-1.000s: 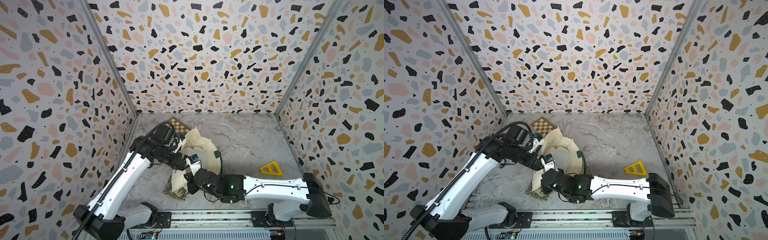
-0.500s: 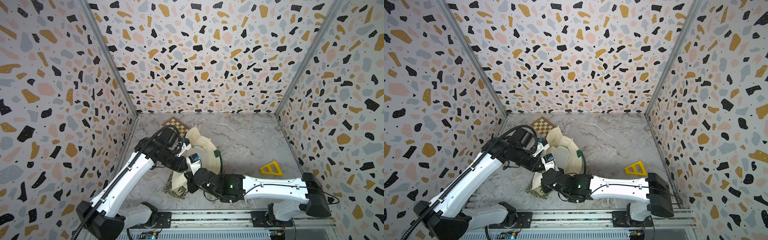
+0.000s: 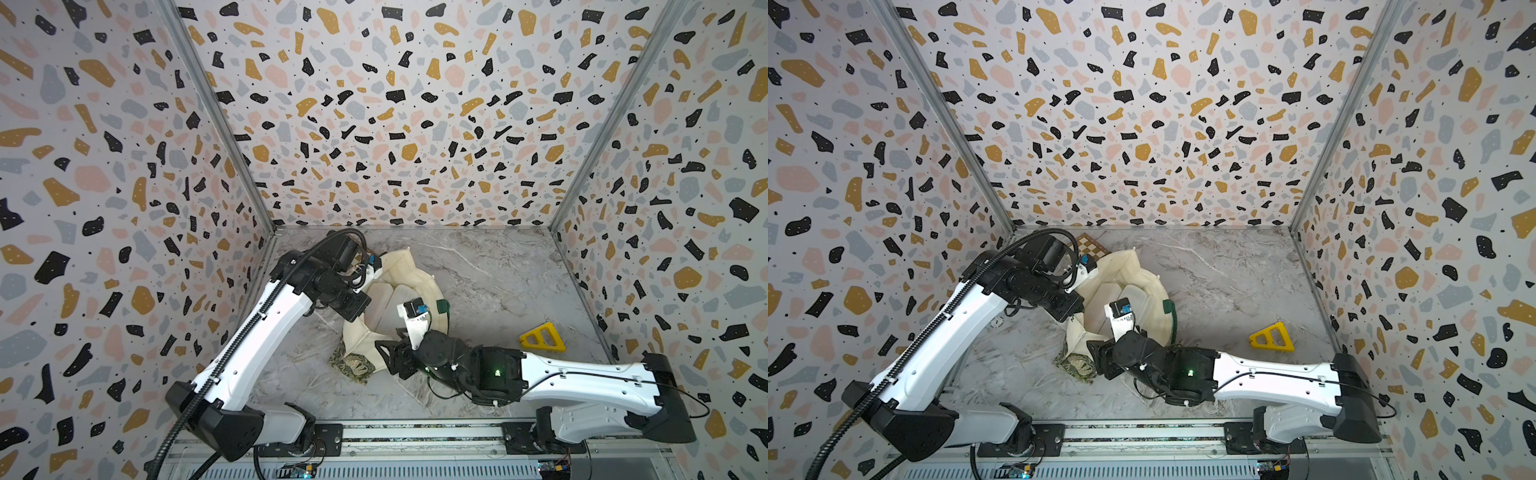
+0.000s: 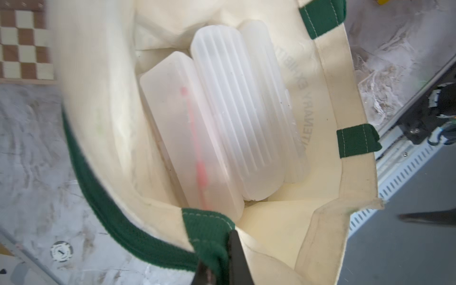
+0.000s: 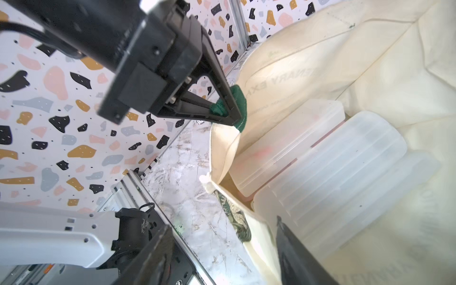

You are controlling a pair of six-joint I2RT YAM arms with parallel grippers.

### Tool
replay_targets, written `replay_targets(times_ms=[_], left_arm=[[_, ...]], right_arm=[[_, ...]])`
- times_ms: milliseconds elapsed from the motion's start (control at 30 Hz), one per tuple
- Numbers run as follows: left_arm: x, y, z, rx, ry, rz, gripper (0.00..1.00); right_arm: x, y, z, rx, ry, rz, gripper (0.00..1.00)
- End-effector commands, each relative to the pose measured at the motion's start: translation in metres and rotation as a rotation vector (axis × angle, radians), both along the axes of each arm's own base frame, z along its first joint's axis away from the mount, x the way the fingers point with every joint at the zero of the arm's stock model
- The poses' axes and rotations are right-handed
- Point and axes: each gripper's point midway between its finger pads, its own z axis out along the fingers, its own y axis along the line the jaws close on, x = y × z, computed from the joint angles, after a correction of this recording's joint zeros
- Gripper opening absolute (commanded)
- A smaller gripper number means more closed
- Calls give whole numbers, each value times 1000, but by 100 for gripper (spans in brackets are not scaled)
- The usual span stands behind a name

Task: Take out the pencil case from the canvas bag
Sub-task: Adjust the canvas bag at the center of the board.

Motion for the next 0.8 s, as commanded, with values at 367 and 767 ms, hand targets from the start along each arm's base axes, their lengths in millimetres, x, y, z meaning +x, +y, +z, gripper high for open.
replay_targets(times_ms=[367, 767], left_arm=[[21, -16, 16, -36, -302, -254, 0], [14, -15, 11, -108, -385, -266, 0]], right_arm=[[25, -41, -44, 22, 171, -120, 85], [47, -58, -105, 32, 392, -312, 79]])
